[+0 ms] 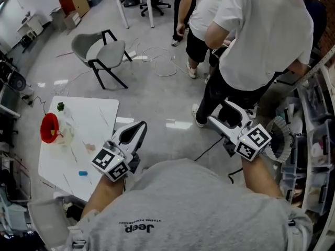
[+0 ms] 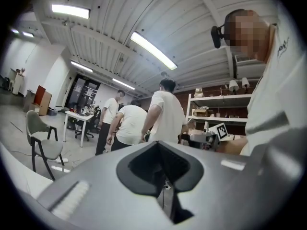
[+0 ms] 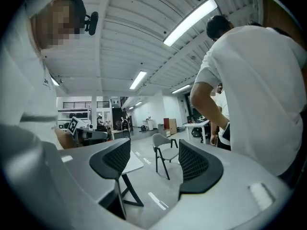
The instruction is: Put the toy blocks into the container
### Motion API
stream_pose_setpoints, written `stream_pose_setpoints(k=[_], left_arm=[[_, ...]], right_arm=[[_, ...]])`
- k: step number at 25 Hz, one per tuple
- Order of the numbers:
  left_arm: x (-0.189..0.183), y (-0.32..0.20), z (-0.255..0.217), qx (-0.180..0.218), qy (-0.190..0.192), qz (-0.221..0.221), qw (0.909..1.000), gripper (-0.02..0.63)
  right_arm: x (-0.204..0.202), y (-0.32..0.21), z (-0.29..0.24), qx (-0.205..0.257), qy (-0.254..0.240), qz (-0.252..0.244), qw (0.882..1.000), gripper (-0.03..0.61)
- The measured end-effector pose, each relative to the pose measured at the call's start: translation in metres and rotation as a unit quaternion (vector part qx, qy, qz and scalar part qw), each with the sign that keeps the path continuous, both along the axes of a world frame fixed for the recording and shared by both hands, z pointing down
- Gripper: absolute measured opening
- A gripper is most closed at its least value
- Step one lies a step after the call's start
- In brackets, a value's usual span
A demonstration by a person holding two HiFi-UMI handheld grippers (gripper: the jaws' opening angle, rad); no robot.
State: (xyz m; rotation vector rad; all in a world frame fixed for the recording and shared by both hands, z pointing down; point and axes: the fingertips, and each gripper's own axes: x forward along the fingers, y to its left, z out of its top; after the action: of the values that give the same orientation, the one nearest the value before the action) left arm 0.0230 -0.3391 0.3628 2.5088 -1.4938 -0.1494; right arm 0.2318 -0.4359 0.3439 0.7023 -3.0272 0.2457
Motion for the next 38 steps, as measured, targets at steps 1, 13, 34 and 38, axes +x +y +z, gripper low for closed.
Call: stream_pose_setpoints(k=[1, 13, 34, 38], left_arm=[[-0.007, -0.001, 0.001, 0.001, 0.001, -0.001, 1.0, 0.058], [-0.154, 0.042, -0.019, 0.041, -0.028, -0.112, 0.9925, 0.058], [-0.383, 0.317, 0.091, -0.051, 0.008, -0.46, 0.8865, 0.058], [-0.407, 0.35, 0.112, -0.064, 0.023, -0.48, 0.8746, 0.058]], right_arm=[[-0.008, 0.0, 0.001, 0.001, 0.002, -0.002, 1.0, 0.301], [-0.18, 0.001, -0.003, 0.026, 0.049, -0.114, 0.992, 0.301], [-0.564, 0.206, 0.175, 0.026, 0.202, -0.47, 0.859, 0.301], [-0.598, 0.245, 0.233, 0.033, 0.257, -0.496, 0.829, 0.301]])
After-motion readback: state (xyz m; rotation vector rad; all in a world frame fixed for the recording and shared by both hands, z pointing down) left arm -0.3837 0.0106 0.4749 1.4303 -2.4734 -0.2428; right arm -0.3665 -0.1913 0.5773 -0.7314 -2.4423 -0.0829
